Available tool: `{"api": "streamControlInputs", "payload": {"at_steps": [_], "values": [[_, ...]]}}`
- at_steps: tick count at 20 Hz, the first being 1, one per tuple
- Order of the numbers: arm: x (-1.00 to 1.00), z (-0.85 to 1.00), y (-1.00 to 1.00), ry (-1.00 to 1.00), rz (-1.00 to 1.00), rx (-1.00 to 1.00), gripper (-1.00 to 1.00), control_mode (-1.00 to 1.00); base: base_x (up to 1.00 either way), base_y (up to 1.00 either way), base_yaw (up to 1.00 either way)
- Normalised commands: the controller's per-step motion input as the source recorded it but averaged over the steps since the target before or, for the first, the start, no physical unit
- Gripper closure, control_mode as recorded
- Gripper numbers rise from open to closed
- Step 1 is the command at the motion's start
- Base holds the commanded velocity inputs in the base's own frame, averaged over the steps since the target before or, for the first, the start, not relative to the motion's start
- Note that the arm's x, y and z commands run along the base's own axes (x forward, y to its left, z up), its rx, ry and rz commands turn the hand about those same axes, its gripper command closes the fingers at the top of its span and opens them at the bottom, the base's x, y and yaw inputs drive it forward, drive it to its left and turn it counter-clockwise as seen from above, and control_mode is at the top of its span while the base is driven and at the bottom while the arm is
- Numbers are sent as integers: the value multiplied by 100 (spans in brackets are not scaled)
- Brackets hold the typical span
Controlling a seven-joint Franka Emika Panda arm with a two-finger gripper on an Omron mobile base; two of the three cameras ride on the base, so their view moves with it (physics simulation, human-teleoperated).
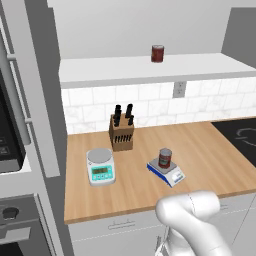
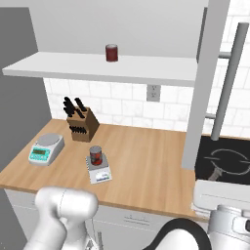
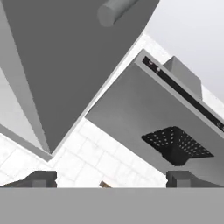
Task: Pick the canned food and place it on the digital scale for weighing, and close the cabinet.
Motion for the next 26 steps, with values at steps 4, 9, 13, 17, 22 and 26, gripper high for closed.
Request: {"api": "streamControlInputs", "payload": {"at_steps": [4, 9, 13, 17, 22, 26], "values": [[0, 90, 29, -25, 1, 0, -100, -100, 0, 0, 0], [44, 58, 1, 1, 9, 0, -100, -100, 0, 0, 0], [71, 19, -42, 28, 12, 0, -100, -100, 0, 0, 0], [11, 55, 15, 3, 5, 0, -100, -100, 0, 0, 0], [-23, 98, 58, -18, 0, -6, -100, -100, 0, 0, 0], [-9, 94, 99, -35, 0, -12, -100, -100, 0, 0, 0]]}}
